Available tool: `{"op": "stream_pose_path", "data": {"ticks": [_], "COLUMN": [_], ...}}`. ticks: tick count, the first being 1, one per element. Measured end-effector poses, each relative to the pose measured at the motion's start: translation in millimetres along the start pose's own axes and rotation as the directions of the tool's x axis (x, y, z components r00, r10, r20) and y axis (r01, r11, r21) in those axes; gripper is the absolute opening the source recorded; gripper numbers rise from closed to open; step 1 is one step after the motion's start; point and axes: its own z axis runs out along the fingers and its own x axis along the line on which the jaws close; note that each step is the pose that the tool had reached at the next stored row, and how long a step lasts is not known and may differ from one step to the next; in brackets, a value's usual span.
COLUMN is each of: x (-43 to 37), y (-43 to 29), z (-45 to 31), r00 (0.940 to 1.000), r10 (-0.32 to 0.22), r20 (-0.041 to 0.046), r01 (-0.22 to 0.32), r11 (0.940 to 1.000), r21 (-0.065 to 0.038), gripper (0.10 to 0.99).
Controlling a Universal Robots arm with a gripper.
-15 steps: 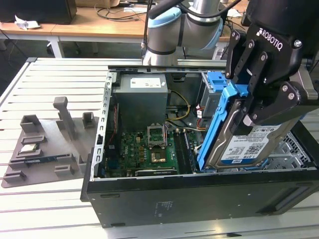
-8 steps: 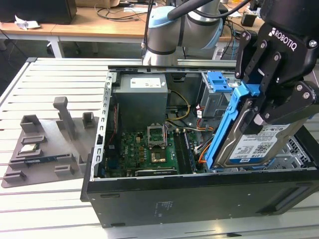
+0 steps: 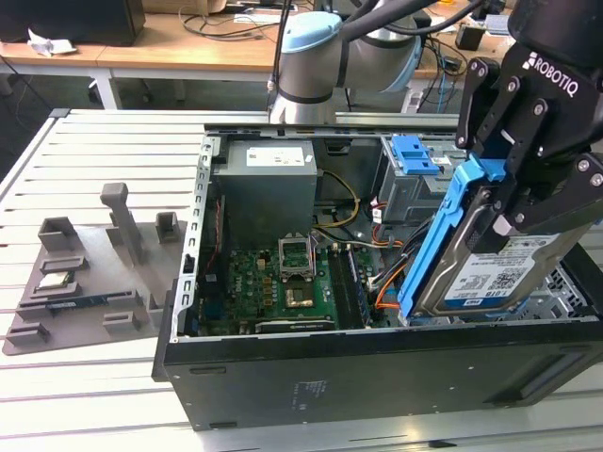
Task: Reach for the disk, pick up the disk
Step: 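Pick up the disk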
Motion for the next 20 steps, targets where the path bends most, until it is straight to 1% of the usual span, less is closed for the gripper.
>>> {"op": "stream_pose_path", "data": {"ticks": [5,7,9,12,18,20], "x": [-0.1,-0.4,-3.5,-6.3,-8.7,-10.1], "y": [-4.5,-7.6,-11.6,-14.8,-19.9,-22.9], "z": [0.0,-0.1,-0.1,-0.3,-0.3,0.3], "r00": [1.0,1.0,1.0,1.0,1.0,1.0], "r10": [0.0,0.0,0.0,0.0,0.0,0.0], "r20": [0.0001,0.0,0.0001,0.0,0.0,0.0], "r01": [0.0,0.0,0.0,0.0,0.0,0.0], "r11": [1.0,1.0,1.0,1.0,1.0,1.0], "r21": [0.0,0.0,0.0,0.0,0.0,0.0], "gripper": [0.373,0.373,0.373,0.373,0.373,0.373]}}
